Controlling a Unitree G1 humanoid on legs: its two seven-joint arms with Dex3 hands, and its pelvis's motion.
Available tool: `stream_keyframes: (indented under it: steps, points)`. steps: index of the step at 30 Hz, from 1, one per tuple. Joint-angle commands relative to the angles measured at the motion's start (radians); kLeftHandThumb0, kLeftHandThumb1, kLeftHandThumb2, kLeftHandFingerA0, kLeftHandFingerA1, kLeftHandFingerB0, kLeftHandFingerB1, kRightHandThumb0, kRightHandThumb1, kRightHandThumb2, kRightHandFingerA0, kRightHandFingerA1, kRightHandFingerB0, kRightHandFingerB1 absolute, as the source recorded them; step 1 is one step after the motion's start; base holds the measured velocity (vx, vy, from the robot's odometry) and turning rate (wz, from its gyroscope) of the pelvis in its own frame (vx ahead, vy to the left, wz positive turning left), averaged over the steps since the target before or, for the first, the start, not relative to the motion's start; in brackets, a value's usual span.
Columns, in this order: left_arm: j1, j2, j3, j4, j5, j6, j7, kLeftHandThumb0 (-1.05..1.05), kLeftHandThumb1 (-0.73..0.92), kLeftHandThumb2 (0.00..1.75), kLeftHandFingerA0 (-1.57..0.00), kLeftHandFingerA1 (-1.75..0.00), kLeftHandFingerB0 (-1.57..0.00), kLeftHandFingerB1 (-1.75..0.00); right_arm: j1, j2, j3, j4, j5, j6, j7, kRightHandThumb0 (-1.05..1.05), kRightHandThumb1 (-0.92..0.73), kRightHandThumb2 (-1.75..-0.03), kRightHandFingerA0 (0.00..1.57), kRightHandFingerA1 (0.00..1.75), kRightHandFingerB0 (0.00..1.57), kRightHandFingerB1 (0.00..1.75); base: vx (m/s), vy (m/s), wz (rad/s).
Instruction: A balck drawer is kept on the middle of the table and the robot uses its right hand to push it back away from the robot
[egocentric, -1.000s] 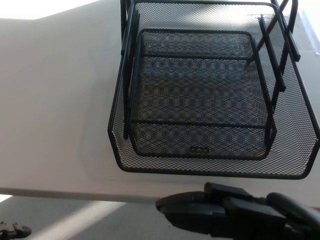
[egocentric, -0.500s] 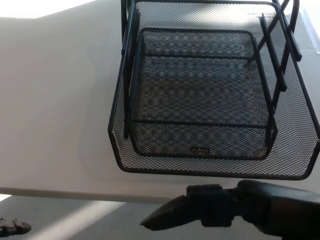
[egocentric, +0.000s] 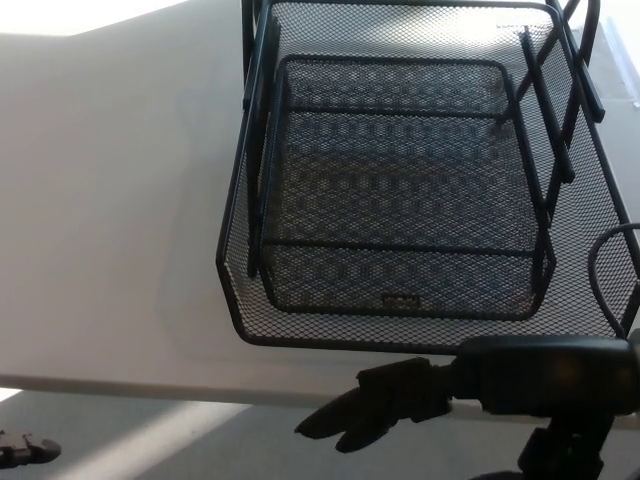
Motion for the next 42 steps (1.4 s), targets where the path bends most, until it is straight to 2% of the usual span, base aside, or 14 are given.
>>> stream_keyframes:
  steps: [1, 6, 7, 14, 15, 16, 17, 24, 25, 40, 41, 42]
  points:
    - [-0.026, 0.033, 0.022, 0.031, -0.020, -0.045, -0.021, -0.64, 0.77, 0.63, -0.25, -0.30, -0.18, -0.27, -0.061, -0.010, 0.056, 0.137, 0.098, 0.323, 0.086, -0.84, -0.69, -1.04, 0.12, 0.46, 0.02, 0.31, 0.00, 0.000, 0.00]
    - [-0.027, 0.034, 0.022, 0.038, -0.020, -0.057, -0.020, -0.64, 0.77, 0.63, -0.23, -0.30, -0.18, -0.27, -0.047, 0.029, 0.067, 0.194, 0.112, 0.378, 0.073, -0.82, -0.65, -1.03, 0.11, 0.46, 0.02, 0.32, 0.00, 0.000, 0.00]
    - [-0.029, 0.033, 0.024, 0.040, -0.023, -0.055, -0.022, -0.65, 0.76, 0.63, -0.23, -0.30, -0.18, -0.27, -0.048, 0.037, 0.074, 0.212, 0.107, 0.383, 0.077, -0.81, -0.84, -0.66, 0.18, 0.33, 0.04, 0.24, 0.00, 0.000, 0.00]
    - [-0.034, 0.036, 0.021, 0.038, -0.013, -0.056, -0.018, -0.64, 0.77, 0.63, -0.25, -0.30, -0.18, -0.27, -0.069, 0.051, 0.086, 0.271, 0.095, 0.401, 0.104, -0.80, -0.84, -0.67, 0.16, 0.34, 0.02, 0.23, 0.00, 0.000, 0.00]
    - [-0.035, 0.036, 0.021, 0.039, -0.012, -0.058, -0.018, -0.64, 0.77, 0.63, -0.24, -0.30, -0.18, -0.27, -0.077, 0.053, 0.085, 0.282, 0.096, 0.404, 0.110, -0.81, -0.66, -1.02, 0.10, 0.43, 0.00, 0.28, 0.00, 0.000, 0.00]
    - [-0.037, 0.035, 0.020, 0.040, -0.010, -0.059, -0.017, -0.64, 0.77, 0.63, -0.24, -0.30, -0.18, -0.27, -0.084, 0.056, 0.083, 0.293, 0.097, 0.407, 0.116, -0.81, -0.66, -1.02, 0.10, 0.43, 0.00, 0.28, 0.00, 0.000, 0.00]
    - [-0.039, 0.035, 0.020, 0.042, -0.010, -0.059, -0.017, -0.64, 0.77, 0.63, -0.25, -0.30, -0.19, -0.27, -0.089, 0.057, 0.081, 0.298, 0.095, 0.408, 0.120, -0.80, -0.83, -0.67, 0.15, 0.33, 0.02, 0.22, 0.00, 0.000, 0.00]
    - [-0.042, 0.032, 0.025, 0.051, -0.014, -0.066, -0.026, -0.63, 0.76, 0.63, -0.25, -0.31, -0.19, -0.27, -0.143, 0.044, 0.028, 0.303, 0.093, 0.400, 0.134, -0.80, -0.85, -0.67, 0.16, 0.34, 0.05, 0.25, 0.00, 0.000, 0.00]
    - [-0.041, 0.031, 0.029, 0.052, -0.018, -0.073, -0.030, -0.68, 0.63, 0.87, -0.19, -0.42, -0.14, -0.39, -0.161, 0.045, 0.014, 0.310, 0.097, 0.397, 0.143, -0.79, -0.85, -0.67, 0.15, 0.34, 0.04, 0.25, 0.00, 0.000, 0.00]
    - [-0.048, 0.030, 0.019, 0.076, 0.006, -0.092, -0.012, -0.68, 0.63, 0.87, -0.19, -0.42, -0.14, -0.39, -0.316, 0.022, -0.050, 0.292, 0.085, 0.452, 0.175, -0.79, -0.86, -0.68, 0.16, 0.33, 0.04, 0.25, 0.00, 0.000, 0.00]
    - [-0.047, 0.029, 0.022, 0.077, 0.001, -0.092, -0.014, -0.62, 0.75, 0.62, -0.27, -0.31, -0.20, -0.27, -0.340, 0.027, -0.047, 0.318, 0.080, 0.454, 0.185, -0.79, -0.86, -0.68, 0.16, 0.34, 0.04, 0.25, 0.00, 0.000, 0.00]
    - [-0.047, 0.027, 0.023, 0.076, -0.002, -0.084, -0.017, -0.67, 0.62, 0.86, -0.21, -0.42, -0.14, -0.39, -0.360, 0.034, -0.039, 0.363, 0.075, 0.463, 0.193, -0.78, -0.83, -0.68, 0.16, 0.35, 0.03, 0.24, 0.00, 0.000, 0.00]
